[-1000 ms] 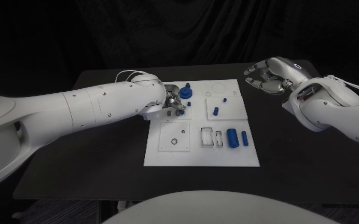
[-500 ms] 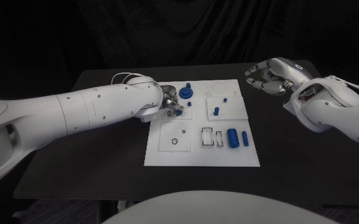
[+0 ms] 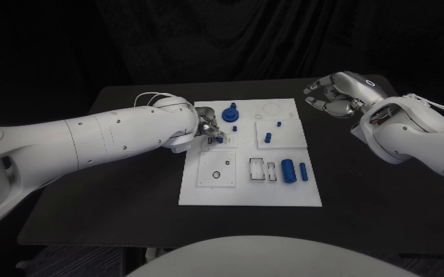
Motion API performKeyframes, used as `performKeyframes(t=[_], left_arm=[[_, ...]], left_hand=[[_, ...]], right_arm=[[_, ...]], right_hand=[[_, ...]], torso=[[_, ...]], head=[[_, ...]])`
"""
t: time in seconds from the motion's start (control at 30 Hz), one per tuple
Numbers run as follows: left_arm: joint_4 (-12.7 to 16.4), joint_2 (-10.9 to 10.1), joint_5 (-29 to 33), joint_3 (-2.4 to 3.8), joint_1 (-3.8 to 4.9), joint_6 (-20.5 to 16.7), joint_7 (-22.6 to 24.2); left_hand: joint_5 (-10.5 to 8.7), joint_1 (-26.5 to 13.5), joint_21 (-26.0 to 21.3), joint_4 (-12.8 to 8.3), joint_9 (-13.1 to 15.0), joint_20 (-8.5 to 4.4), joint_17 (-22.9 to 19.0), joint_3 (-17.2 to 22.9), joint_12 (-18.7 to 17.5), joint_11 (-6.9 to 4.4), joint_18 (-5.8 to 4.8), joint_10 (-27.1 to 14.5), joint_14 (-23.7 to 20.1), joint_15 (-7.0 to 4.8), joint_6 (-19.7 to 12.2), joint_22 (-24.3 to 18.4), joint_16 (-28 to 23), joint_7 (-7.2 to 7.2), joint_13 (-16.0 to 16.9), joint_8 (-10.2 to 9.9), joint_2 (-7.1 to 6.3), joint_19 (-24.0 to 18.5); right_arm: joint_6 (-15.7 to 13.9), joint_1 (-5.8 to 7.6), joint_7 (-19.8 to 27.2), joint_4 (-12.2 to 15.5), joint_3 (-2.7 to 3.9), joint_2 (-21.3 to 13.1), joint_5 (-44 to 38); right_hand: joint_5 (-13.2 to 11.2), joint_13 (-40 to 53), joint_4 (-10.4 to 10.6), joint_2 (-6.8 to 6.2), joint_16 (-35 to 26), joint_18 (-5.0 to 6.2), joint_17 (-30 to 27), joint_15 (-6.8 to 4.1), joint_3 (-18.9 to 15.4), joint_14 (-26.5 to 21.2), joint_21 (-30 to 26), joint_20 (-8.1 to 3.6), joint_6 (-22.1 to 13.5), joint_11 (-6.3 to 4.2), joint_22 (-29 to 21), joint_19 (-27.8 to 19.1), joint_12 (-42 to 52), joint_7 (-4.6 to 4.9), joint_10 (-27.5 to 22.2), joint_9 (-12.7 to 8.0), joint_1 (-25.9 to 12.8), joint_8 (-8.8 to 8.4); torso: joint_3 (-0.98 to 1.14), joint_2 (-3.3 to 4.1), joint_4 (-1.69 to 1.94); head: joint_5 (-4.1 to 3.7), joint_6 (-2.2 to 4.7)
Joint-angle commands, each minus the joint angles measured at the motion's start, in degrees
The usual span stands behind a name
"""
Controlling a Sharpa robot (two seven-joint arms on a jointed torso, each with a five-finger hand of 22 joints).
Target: Assemble the parts on the task board
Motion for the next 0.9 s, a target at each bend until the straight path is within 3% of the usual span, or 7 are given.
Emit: performKeyframes(t=[0.03, 0.37, 0.6, 0.73, 0.77, 0.9], left_arm=[[0.2, -0.1, 0.1, 0.01, -0.24, -0.6, 0.0], [0.1, 0.0, 0.1, 0.01, -0.75, -1.3, 0.8], [0.1, 0.1, 0.1, 0.01, -1.05, -1.2, 1.0], [0.0, 0.2, 0.1, 0.01, -1.21, -0.9, 1.0], [0.0, 0.2, 0.1, 0.01, -1.26, -0.7, 0.9], [-0.1, 0.1, 0.1, 0.01, -1.36, -0.2, 0.8]], left_hand=[[-0.15, -0.5, -0.3, -2.6, 0.1, 0.00, 15.1, 2.9, 0.1, -0.16, 0.06, 5.9, 6.1, -0.24, 0.1, 8.3, 0.1, -0.26, 15.0, -0.1, -0.08, -0.4], [-0.96, -1.3, -0.7, -2.5, 0.4, 0.00, 15.1, 3.5, 0.1, -0.15, 0.19, 5.9, 6.1, -0.24, 0.1, 7.9, 0.1, -0.25, 15.0, -0.4, -0.17, -0.8], [-3.15, -2.2, -0.7, -2.2, 0.7, 0.03, 15.1, 4.0, 0.1, -0.10, 0.19, 5.9, 6.1, -0.20, 0.1, 8.0, 0.1, -0.19, 15.0, -1.0, -0.24, -0.8], [-5.88, -3.2, -0.8, -1.5, 0.9, 0.09, 15.1, 3.9, 0.1, -0.02, 0.18, 5.9, 6.1, -0.14, 0.1, 8.0, 0.1, -0.09, 15.0, -1.5, -0.13, -0.8], [-7.54, -4.0, -0.8, -0.8, 0.9, 0.13, 15.1, 3.5, 0.1, 0.03, 0.17, 5.9, 6.1, -0.09, 0.2, 8.1, 0.1, -0.04, 15.0, -1.8, -0.09, -0.7], [-10.00, -5.4, -0.9, 0.7, 1.0, 0.22, 15.1, 2.2, 0.1, 0.14, 0.19, 5.9, 6.1, 0.01, 0.5, 8.1, 0.1, 0.07, 15.0, -2.4, -0.22, -0.8]], right_arm=[[0.3, -0.14, -1.1, 0.1, 0.04, -0.1, -0.1], [0.3, -0.14, -1.1, 0.0, 0.04, 0.0, -0.1], [0.4, -0.15, -1.1, 0.0, 0.04, -0.1, -0.1], [0.6, -0.16, -1.1, -0.1, 0.04, 0.0, -0.1], [0.6, -0.16, -1.1, -0.1, 0.04, 0.0, -0.1], [0.7, -0.17, -1.2, -0.1, 0.04, 0.0, -0.1]], right_hand=[[0.3, 15.1, 0.1, -0.04, 0.1, -0.43, 11.1, 0.35, 0.4, 5.2, -0.3, 0.35, 0.0, 0.30, 10.4, 0.2, 0.2, 0.19, 6.0, 0.0, 0.4, -0.17], [0.3, 15.1, 0.1, -0.04, 0.1, -0.43, 11.1, 0.35, 0.4, 5.2, -0.3, 0.35, 0.0, 0.30, 10.4, 0.2, 0.2, 0.19, 6.0, 0.0, 0.4, -0.17], [0.3, 15.1, 0.1, -0.04, 0.1, -0.43, 11.1, 0.35, 0.4, 5.2, -0.3, 0.35, 0.0, 0.30, 10.4, 0.2, 0.2, 0.19, 6.0, 0.0, 0.4, -0.17], [0.3, 15.1, 0.1, -0.04, 0.1, -0.43, 11.1, 0.35, 0.4, 5.2, -0.3, 0.35, 0.0, 0.30, 10.4, 0.2, 0.2, 0.19, 6.0, 0.0, 0.4, -0.17], [0.3, 15.1, 0.1, -0.04, 0.1, -0.43, 11.1, 0.35, 0.4, 5.2, -0.3, 0.35, 0.0, 0.30, 10.4, 0.2, 0.2, 0.19, 6.0, 0.0, 0.4, -0.17], [0.4, 15.1, 0.1, -0.12, 0.0, -0.41, 11.0, 0.30, 0.5, 5.2, -0.4, 0.34, -0.1, 0.24, 10.4, 0.1, 0.2, 0.19, 6.0, -0.1, 0.3, -0.27]], torso=[[0.02, 0.00, -0.03], [0.03, 0.03, -0.12], [0.04, 0.01, -0.12], [0.01, 0.02, -0.13], [0.00, 0.02, -0.15], [0.00, 0.04, -0.15]], head=[[0.03, 0.00], [0.09, 0.00], [0.09, 0.00], [0.14, 0.00], [0.16, 0.00], [0.21, 0.00]])
